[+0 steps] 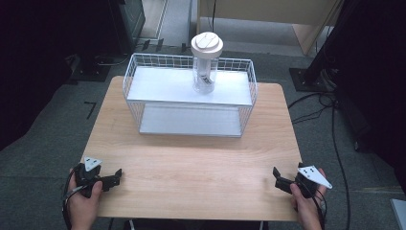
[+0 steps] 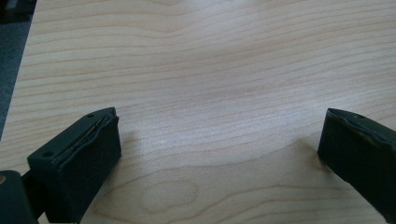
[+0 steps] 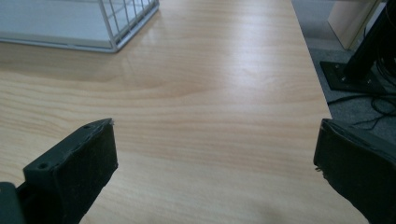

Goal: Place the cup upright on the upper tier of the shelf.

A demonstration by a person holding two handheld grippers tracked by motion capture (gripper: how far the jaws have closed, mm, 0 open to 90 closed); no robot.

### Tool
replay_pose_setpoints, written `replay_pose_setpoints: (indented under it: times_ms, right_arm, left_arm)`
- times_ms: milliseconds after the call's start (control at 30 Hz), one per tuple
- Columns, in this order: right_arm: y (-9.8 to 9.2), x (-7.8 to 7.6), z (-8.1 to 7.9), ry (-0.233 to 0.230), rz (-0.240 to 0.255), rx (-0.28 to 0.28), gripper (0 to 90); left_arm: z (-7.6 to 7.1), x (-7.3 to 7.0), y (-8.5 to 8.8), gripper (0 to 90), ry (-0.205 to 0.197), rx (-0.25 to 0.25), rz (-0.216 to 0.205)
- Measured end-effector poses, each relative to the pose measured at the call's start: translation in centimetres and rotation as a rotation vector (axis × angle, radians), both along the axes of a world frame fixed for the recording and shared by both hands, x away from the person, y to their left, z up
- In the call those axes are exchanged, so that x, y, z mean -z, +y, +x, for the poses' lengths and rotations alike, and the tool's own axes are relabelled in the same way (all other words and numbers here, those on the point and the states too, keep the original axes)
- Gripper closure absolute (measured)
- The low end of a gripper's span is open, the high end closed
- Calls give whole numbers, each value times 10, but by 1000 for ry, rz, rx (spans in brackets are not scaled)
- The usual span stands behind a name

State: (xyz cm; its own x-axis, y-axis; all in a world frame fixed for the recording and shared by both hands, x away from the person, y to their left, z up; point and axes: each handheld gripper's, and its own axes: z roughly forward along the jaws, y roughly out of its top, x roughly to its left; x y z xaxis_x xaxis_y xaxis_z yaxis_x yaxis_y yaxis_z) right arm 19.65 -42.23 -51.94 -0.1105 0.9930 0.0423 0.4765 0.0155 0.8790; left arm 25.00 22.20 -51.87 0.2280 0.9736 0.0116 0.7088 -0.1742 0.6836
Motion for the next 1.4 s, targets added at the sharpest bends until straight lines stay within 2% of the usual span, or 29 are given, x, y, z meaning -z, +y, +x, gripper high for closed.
replay_pose_setpoints:
  times_ms: [167,267,333,367,433,567,700,833,1033,1400]
  right_arm:
    - [-6,1,-3,58,-8,22,0]
    - [-8,2,-3,137,-31,27,0]
    - [-10,3,-2,173,-34,20,0]
    - [-10,3,-2,173,-34,20,0]
    - [-10,4,-2,204,-38,6,0]
    - [-7,6,-3,246,-84,-13,0]
    - [-6,6,-4,251,-106,-22,0]
    - [-9,6,-5,260,-91,-16,0]
    - [-14,7,-9,283,-53,-42,0]
    - [-13,7,-11,285,-51,-46,0]
  left_arm:
    - [0,0,0,0,0,0,0]
    - [0,0,0,0,0,0,1]
    - [0,0,0,0,0,0,0]
    - [0,0,0,0,0,0,0]
    - [0,0,0,0,0,0,1]
    - [0,0,0,0,0,0,0]
    - [0,0,0,0,0,0,0]
    - [0,0,0,0,0,0,0]
    - [0,0,0,0,0,0,0]
    - [0,0,0,0,0,0,0]
